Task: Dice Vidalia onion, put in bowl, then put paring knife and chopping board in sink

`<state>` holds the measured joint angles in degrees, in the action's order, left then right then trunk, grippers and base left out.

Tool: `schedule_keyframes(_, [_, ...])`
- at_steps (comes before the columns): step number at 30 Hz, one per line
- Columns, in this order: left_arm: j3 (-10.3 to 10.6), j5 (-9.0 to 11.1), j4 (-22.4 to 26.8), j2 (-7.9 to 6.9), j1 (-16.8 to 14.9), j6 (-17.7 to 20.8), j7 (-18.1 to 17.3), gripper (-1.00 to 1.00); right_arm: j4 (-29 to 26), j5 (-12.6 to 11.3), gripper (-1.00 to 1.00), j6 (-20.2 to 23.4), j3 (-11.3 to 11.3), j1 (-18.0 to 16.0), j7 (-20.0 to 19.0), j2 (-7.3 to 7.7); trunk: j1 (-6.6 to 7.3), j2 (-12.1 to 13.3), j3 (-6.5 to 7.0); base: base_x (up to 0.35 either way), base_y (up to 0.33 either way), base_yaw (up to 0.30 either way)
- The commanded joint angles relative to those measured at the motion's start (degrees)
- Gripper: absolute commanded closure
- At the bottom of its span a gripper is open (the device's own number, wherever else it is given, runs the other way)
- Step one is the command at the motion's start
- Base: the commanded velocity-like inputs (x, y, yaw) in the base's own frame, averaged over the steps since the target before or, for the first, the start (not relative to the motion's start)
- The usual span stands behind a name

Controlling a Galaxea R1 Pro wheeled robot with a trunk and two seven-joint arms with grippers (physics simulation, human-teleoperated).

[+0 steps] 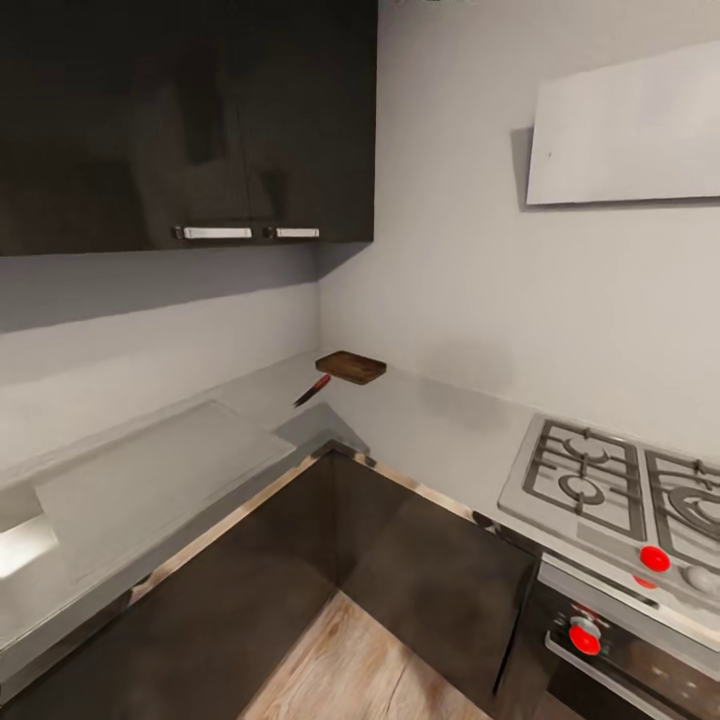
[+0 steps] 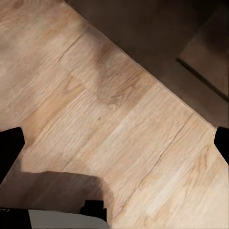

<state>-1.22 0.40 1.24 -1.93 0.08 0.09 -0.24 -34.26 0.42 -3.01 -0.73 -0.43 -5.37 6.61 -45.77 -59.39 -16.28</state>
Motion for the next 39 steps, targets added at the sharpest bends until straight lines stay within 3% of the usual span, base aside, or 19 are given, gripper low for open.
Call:
schedule_keyframes(1, [-0.1,0.0,0.1,0.02,0.0,0.0,0.0,-1.00,-1.2,0.2,-1.00,-0.2,-0.8,0.0,-0.1,0.02,0.22,0.4,0.12,0.000,0.000,0.000])
schedule_keyframes(4, [-0.1,0.0,0.1,0.06,0.0,0.0,0.0,-1.00,-6.3,0.5,-1.00,-0.1,-4.8,0.0,0.0,0.01,0.88,1.6,0.66,0.000,0.000,0.000])
schedule_keyframes(10, [-0.2,0.0,0.1,0.38,0.0,0.0,0.0,-1.00,-15.6,0.6,-1.00,0.0,-8.7,0.0,0.1,-0.01,2.20,4.0,1.74,0.000,0.000,0.000])
schedule_keyframes(13, [-0.2,0.0,0.1,0.46,0.0,0.0,0.0,-1.00,-22.2,0.6,-1.00,0.1,-10.6,0.0,0.1,-0.01,2.86,5.2,2.28,0.000,0.000,0.000])
schedule_keyframes(15, [-0.2,0.0,0.1,0.51,0.0,0.0,0.0,-1.00,-31.4,0.6,-1.00,0.7,-12.5,0.0,0.2,-0.02,3.30,6.0,2.63,0.000,0.000,0.000])
schedule_keyframes(19, [-0.2,0.0,0.1,0.57,0.0,0.0,0.0,-1.00,-36.5,0.6,-1.00,2.2,-12.8,0.0,0.2,0.00,4.18,7.6,3.35,0.000,0.000,0.000])
schedule_keyframes(20, [-0.1,0.0,0.1,0.60,0.0,0.0,0.0,-1.00,-42.3,0.6,-1.00,6.1,-12.8,0.0,0.2,0.01,4.40,8.0,3.53,0.000,0.000,0.000])
schedule_keyframes(21, [-0.1,0.0,0.1,0.60,0.0,0.0,0.0,-1.00,-44.7,0.6,-1.00,7.5,-12.8,0.0,0.3,0.01,4.62,8.4,3.71,0.000,0.000,0.000])
schedule_keyframes(24, [-0.1,0.0,0.1,0.61,0.0,0.0,0.0,-1.00,-47.6,0.6,-1.00,8.9,-12.8,-0.1,0.4,0.00,5.28,9.6,4.25,0.000,0.000,0.000])
schedule_keyframes(27, [-0.2,0.0,0.1,0.61,0.0,0.0,0.0,-1.00,-49.8,0.6,-1.00,10.1,-12.6,-2.5,2.1,-0.07,5.93,10.8,4.79,0.000,0.000,0.000])
schedule_keyframes(29, [-0.2,0.0,0.1,0.58,0.0,0.1,0.0,-1.00,-50.4,0.4,-1.00,10.6,-12.5,-6.6,7.0,-0.09,6.37,11.6,5.15,0.000,0.000,0.000])
schedule_keyframes(31, [-0.2,0.0,0.1,0.54,0.0,0.1,0.0,-1.00,-50.5,0.4,-1.00,11.2,-12.4,-8.5,9.3,-0.10,6.81,12.4,5.51,0.000,0.000,0.000])
schedule_keyframes(32, [-0.2,0.0,0.0,0.46,0.0,0.1,0.0,-1.00,-50.5,0.3,-1.00,13.4,-12.4,-11.4,12.5,-0.10,7.03,12.8,5.69,0.000,0.000,0.000])
schedule_keyframes(37, [-0.2,0.0,0.0,0.28,0.0,0.3,0.0,-1.00,-50.5,0.2,-1.00,21.3,-11.8,-18.1,16.2,-0.10,8.13,14.8,6.58,0.000,0.000,0.000])
schedule_keyframes(38, [-0.2,0.0,-0.1,0.07,0.0,1.5,0.0,-1.00,-49.7,0.1,-1.00,26.5,-9.9,-24.0,17.1,-0.10,8.35,15.2,6.76,0.000,0.000,0.000])
schedule_keyframes(39, [-0.2,0.0,-0.1,-0.03,0.0,1.9,-0.1,-1.00,-49.5,0.1,-1.00,27.1,-9.5,-25.2,17.3,-0.10,8.57,15.6,6.94,0.000,0.000,0.000])
